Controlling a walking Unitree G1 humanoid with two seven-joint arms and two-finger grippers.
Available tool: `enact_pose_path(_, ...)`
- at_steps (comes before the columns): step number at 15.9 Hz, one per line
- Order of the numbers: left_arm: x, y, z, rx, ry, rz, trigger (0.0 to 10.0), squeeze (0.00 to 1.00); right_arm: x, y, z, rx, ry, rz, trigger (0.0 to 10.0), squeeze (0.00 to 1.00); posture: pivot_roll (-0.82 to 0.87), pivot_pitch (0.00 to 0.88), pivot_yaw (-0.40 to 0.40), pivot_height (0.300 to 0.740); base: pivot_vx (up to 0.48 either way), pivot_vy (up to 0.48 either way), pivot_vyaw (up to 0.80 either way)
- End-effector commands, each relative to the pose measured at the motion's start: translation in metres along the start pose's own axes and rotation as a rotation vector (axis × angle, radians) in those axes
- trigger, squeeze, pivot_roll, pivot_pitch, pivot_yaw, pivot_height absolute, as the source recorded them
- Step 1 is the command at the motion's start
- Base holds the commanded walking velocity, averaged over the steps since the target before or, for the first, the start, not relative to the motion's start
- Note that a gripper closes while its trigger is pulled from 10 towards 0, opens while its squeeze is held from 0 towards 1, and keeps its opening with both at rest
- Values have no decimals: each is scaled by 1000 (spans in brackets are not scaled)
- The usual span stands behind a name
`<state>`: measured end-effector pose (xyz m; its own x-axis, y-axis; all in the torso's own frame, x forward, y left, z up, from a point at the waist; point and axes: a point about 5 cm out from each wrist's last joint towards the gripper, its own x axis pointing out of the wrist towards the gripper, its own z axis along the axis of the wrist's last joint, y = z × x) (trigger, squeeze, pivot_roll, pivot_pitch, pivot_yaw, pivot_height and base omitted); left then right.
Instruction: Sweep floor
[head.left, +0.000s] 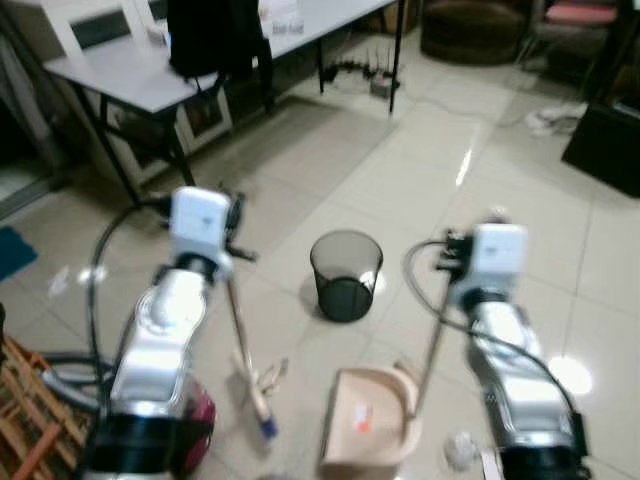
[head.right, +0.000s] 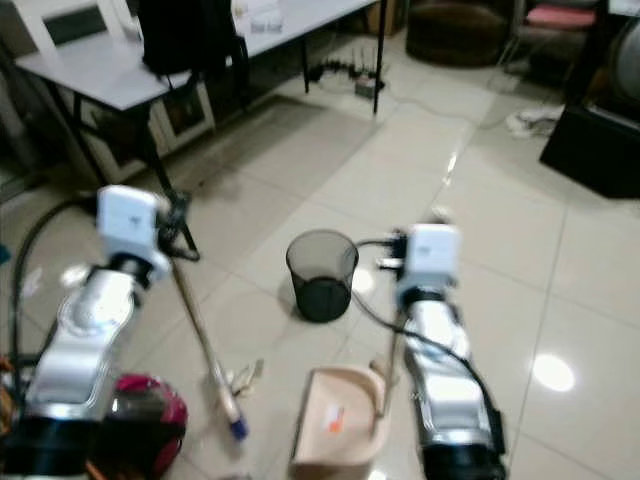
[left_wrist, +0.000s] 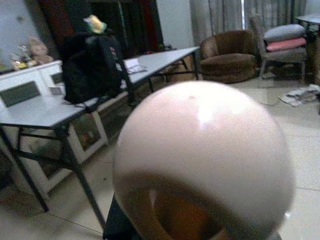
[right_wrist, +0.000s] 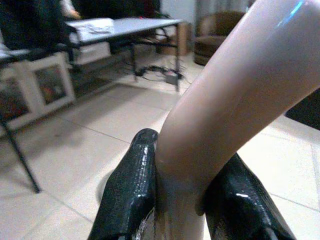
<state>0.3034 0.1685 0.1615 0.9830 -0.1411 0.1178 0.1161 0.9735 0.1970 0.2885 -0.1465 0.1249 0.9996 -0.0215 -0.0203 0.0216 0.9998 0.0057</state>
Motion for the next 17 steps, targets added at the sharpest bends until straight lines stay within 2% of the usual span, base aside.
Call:
enact_pose_path(1,1,-1,5,20,-25,-5,10000,0,3,1,10,22,-49,10,10000,0,10,14,95,740,0,364,0)
enact_pose_path(2,1,-2,6,16,-34,-8,10000,0,3,1,9,23,-49,11,10000,0,10,13,95,740,0,364,0)
enact_pose_path(3,0,-2,10,107,-60,-4,10000,0,3,1,9,23,-49,12,10000,0,10,10,95,740,0,-480,0)
enact_pose_path(7,-1,-7,6,41,-31,-5,10000,0,3,1,8,20,-49,12,10000,0,6,5,100,740,0,-480,0)
enact_pose_path(8,-1,-9,4,-17,-13,-3,10000,0,3,0,8,15,-49,9,10000,0,5,1,100,740,0,0,0)
enact_pose_path(14,-3,-12,3,4,-18,-26,10000,0,3,-4,6,-3,-45,-9,10000,0,2,0,102,740,0,0,0)
enact_pose_path(17,-3,-13,2,0,-18,-25,10000,0,3,-4,6,-7,-46,-5,10000,0,1,0,104,740,321,0,0)
